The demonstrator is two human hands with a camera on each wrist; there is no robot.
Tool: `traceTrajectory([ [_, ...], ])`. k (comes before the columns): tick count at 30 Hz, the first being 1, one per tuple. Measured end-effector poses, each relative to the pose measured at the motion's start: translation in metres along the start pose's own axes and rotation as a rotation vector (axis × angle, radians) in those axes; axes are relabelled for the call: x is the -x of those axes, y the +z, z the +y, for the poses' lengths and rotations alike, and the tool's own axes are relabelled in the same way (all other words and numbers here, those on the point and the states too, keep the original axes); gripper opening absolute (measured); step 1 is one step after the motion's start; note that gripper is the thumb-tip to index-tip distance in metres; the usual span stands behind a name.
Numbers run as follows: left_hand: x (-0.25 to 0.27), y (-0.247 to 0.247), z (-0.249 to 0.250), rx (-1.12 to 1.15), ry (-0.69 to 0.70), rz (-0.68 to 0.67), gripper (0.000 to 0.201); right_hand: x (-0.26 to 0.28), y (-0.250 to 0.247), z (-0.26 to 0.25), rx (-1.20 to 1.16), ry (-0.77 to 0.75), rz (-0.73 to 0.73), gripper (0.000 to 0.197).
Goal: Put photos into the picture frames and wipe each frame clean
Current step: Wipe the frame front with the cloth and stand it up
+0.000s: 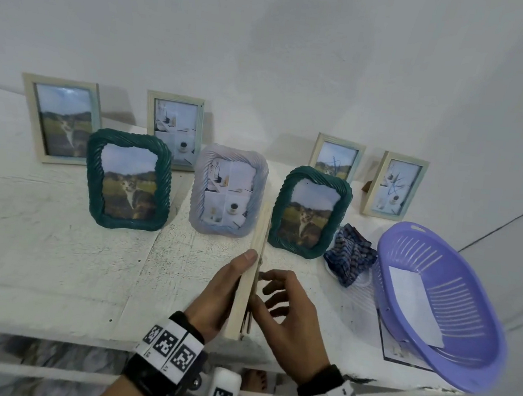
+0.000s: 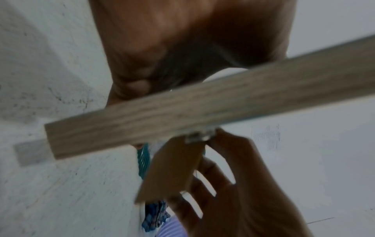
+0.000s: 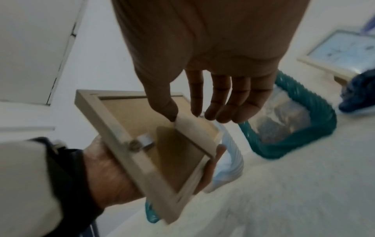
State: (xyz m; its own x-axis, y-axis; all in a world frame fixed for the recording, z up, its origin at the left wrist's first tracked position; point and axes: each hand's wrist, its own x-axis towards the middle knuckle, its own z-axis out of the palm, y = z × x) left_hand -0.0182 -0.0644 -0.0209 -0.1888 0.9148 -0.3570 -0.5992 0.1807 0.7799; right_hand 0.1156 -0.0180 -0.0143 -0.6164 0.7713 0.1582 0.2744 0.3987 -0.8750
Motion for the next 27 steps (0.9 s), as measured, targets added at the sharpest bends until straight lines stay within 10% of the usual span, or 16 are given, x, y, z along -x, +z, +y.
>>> traceTrajectory([
  [9,0.004,-0.004,0.012,-0.307,0.154,0.077,0.055,-0.008,-0.028,0.001,0.776,-0.117,0.227,0.018],
  [18,0.008,-0.017,0.014,-0.332,0.176,0.156,0.078,-0.013,-0.029,-0.019,-0.756,0.666,0.098,0.049],
  [27,0.010,-0.018,0.048,-0.247,-0.239,-0.060,0.091,-0.010,-0.042,-0.005,-0.726,0.651,-0.129,0.054],
])
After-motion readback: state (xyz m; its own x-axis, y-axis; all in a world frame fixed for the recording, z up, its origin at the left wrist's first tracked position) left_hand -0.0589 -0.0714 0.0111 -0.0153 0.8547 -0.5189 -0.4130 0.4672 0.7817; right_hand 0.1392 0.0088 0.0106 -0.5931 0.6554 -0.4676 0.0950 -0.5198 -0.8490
